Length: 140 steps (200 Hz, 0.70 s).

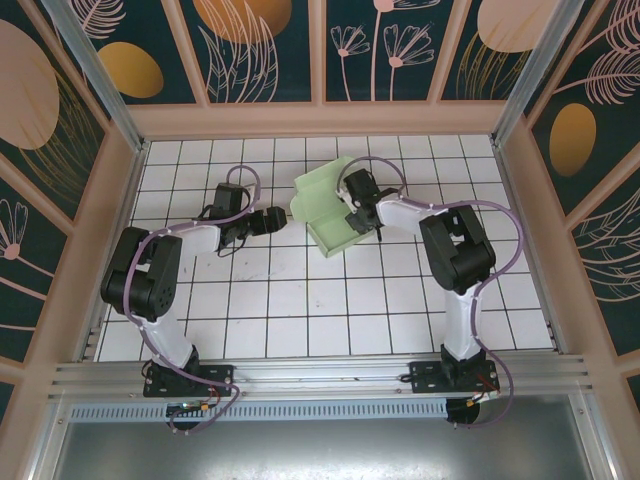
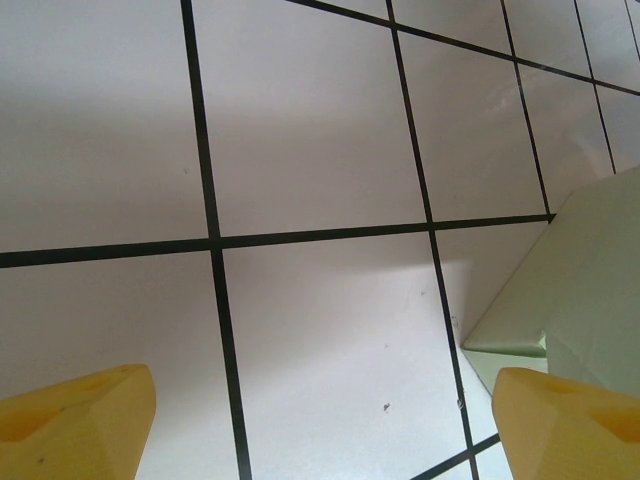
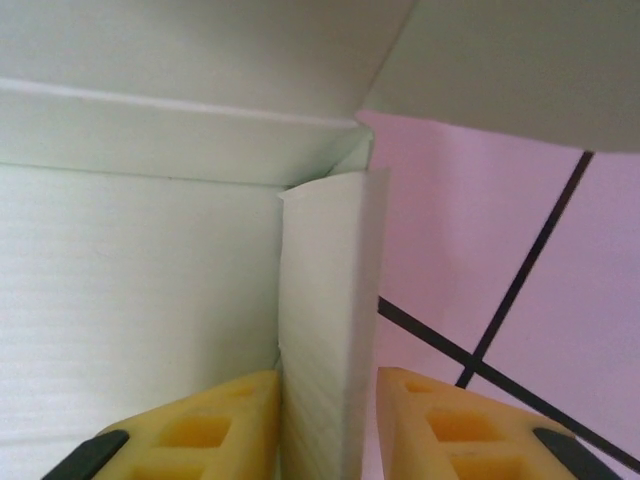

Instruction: Fold the paper box

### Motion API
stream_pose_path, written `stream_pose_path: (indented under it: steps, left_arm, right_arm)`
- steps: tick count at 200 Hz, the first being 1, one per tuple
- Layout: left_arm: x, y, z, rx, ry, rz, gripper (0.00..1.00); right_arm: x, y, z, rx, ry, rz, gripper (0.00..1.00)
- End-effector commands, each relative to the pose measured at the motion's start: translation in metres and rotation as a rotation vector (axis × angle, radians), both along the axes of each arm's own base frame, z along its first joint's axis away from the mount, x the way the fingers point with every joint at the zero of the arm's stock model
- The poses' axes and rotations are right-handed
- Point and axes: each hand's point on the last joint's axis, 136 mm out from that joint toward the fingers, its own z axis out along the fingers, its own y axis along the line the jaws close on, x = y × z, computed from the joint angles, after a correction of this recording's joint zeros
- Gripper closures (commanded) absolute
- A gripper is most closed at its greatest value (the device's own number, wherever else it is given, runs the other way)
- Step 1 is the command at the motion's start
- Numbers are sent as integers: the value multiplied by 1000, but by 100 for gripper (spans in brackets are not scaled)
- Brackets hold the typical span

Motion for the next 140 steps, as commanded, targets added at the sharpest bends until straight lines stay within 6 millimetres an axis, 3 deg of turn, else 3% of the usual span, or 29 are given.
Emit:
stream_pose_path:
  steps: [1,14,58,83,87,114,140]
  left_arm:
    - [-2,5,7,18,-20,0,13]
    - [-2,5,10,20,-25,1,13]
    - [1,5,17,12,-53,2,14]
    - [1,1,19,-4,-70,-17,13]
    - [2,1,31,-13,-101,-19,13]
    - [2,-1,37,-21,-121,-28,13]
    - [2,-2,37,-24,-121,-35,13]
  right_arm:
    - [-3,3,17,90,-11,-16,60]
    - [-2,3,23,117,-23,-25,51]
    - [0,3,45,220,-61,-34,33]
    - [1,3,62,304,-91,-33,32]
    - [1,3,64,318,-93,-34,32]
    - [2,2,70,385,-88,-45,33]
    - [1,4,61,420,-27,-60,48]
